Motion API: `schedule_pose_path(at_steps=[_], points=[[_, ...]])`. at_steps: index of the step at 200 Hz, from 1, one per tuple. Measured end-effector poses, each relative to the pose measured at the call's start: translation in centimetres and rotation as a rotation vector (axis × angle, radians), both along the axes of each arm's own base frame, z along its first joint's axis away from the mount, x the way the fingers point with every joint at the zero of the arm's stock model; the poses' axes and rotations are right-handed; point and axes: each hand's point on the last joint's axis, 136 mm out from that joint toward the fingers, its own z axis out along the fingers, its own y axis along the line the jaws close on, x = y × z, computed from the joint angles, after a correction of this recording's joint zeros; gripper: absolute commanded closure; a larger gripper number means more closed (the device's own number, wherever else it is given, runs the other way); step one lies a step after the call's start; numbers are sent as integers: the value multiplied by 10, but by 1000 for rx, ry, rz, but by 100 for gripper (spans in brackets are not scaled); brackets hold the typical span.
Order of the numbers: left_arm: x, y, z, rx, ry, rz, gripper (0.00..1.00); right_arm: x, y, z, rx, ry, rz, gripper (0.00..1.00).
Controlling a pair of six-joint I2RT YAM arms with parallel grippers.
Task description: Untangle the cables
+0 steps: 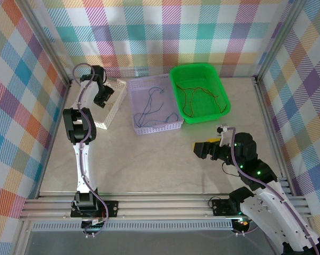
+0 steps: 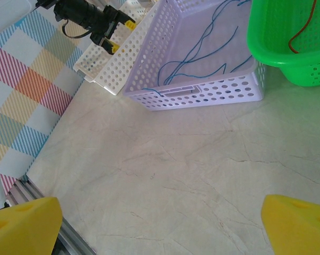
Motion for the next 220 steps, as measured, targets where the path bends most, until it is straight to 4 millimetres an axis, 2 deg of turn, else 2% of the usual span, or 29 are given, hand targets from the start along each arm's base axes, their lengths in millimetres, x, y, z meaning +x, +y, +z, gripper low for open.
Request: schedule_pose_path(at_steps=[8, 12, 24, 26, 30, 76, 111, 126, 145, 164, 177, 198, 220], points=[[-1, 0, 3, 1, -2, -4, 33, 0, 0, 0, 0, 0, 1, 3], [-1, 0, 6, 1, -5, -5, 26, 0, 0, 0, 0, 0, 0, 3], [0, 0, 17, 3, -24, -7, 20, 0, 0, 0, 0, 0, 0, 3], [0, 0, 19, 4, -29, -10, 13, 0, 0, 0, 0, 0, 1, 3], [0, 0, 24, 5, -38, -10, 9, 0, 0, 0, 0, 0, 1, 3], [2, 1, 101, 31, -186, -33, 2, 3, -2, 0, -11, 1, -13, 0], [-13, 3, 149, 148, -268, -94, 0, 11, -10, 0, -51, 18, -75, 0], [-32, -1, 164, 239, -300, -135, 0, 16, -16, -1, -76, 33, -118, 0], [-65, -21, 183, 371, -370, -220, 0, 22, -25, 2, -109, 47, -179, 0], [-102, -42, 198, 451, -470, -295, 0, 32, -36, 18, -132, 17, -254, 0], [-125, -46, 203, 478, -513, -329, 0, 41, -50, 29, -158, -40, -331, 0], [-147, -33, 200, 525, -527, -339, 0, 57, -75, 43, -231, -172, -455, 0], [-170, -21, 173, 578, -504, -344, 0, 80, -109, 44, -372, -302, -596, 0]])
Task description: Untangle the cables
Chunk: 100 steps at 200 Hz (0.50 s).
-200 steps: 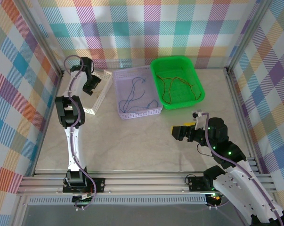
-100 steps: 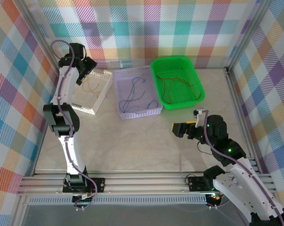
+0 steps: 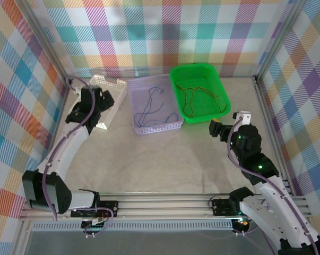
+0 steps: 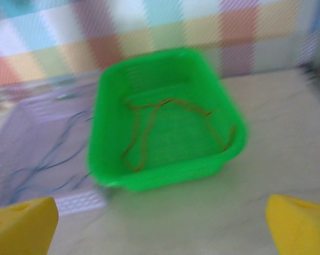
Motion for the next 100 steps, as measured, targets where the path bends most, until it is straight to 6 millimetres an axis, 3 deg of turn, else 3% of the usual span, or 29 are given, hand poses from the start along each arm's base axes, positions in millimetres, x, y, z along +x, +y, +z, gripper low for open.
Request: schedule_pose_path(at_steps=[24, 39, 78, 100], points=[[-27, 8, -43, 50, 71, -2, 0, 30, -36, -25, -96, 28, -152, 0], [-33, 12, -62, 70, 103, 7, 0, 47, -51, -61, -114, 94, -206, 0], [-44, 17, -106, 118, 144, -1, 0, 64, -57, -164, -170, 241, -196, 0], [-40, 18, -118, 151, 135, -21, 0, 71, -61, -197, -188, 267, -185, 0]])
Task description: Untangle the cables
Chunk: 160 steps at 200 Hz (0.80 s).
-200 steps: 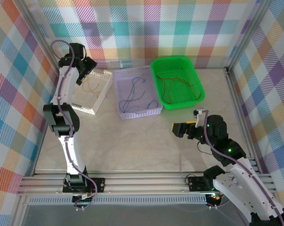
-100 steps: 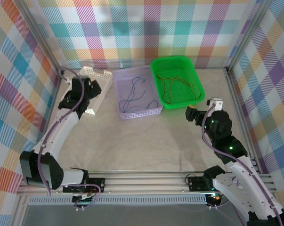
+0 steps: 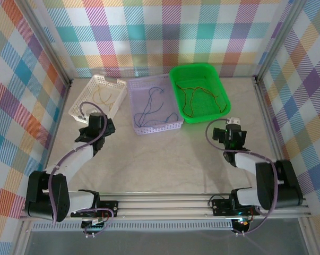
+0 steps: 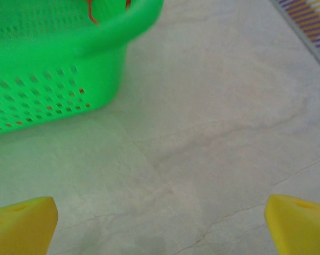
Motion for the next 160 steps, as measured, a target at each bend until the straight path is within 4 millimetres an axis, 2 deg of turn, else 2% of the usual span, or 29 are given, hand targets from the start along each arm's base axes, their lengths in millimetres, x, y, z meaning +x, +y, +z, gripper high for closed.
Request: schedule_pose_path(at_steps=[42, 65, 89, 103, 123, 148, 160], points=[[8, 11, -31, 39, -8, -8, 0, 26, 3, -3, 58, -92, 72, 0], [10, 26, -51, 43, -6, 24, 0, 30, -1, -1, 81, -116, 81, 0], [18, 29, -57, 37, -47, 7, 0, 34, 0, 6, 91, -149, 95, 0], [25, 25, -57, 36, -65, -24, 0, 35, 2, 8, 95, -157, 102, 0], [35, 6, -56, 35, -128, -137, 0, 35, 2, 9, 97, -161, 107, 0], [28, -8, -71, 48, -124, -204, 0, 35, 3, 9, 98, -161, 109, 0], [28, -11, -71, 50, -127, -217, 0, 35, 3, 9, 98, -161, 109, 0]])
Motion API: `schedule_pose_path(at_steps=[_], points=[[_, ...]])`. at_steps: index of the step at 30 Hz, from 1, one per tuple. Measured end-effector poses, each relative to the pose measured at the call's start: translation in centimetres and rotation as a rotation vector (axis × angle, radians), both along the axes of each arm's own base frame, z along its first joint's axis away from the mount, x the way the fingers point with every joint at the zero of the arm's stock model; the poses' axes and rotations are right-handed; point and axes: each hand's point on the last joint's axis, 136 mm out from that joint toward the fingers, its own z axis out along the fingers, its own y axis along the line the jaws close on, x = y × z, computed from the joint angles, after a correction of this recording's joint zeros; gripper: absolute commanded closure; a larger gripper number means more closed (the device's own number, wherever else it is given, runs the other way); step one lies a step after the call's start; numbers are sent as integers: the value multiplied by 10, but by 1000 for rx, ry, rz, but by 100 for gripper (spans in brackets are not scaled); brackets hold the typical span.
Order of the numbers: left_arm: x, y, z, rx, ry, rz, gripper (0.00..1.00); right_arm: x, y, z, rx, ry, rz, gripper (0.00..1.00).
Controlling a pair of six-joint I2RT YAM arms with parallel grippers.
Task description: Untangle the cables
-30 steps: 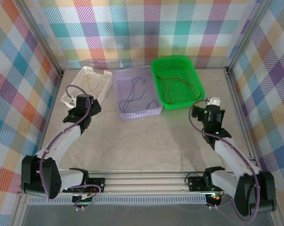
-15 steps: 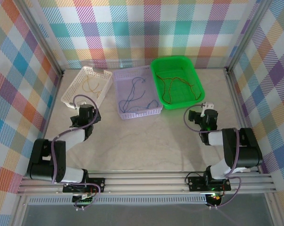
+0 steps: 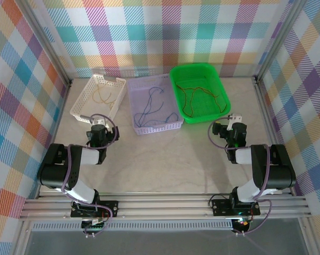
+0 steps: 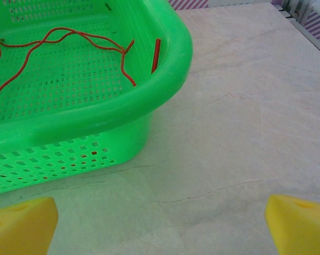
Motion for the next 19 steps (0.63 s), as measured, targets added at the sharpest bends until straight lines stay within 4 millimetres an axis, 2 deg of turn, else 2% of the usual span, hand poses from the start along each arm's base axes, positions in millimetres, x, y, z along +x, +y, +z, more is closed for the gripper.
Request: schedule_pose_path(at_steps=[8, 19], points=[[8, -2, 15, 5, -69, -16, 0, 0, 0, 0, 0, 0, 0, 0], [9, -3, 16, 1, -72, -22, 0, 0, 0, 0, 0, 0, -1, 0]])
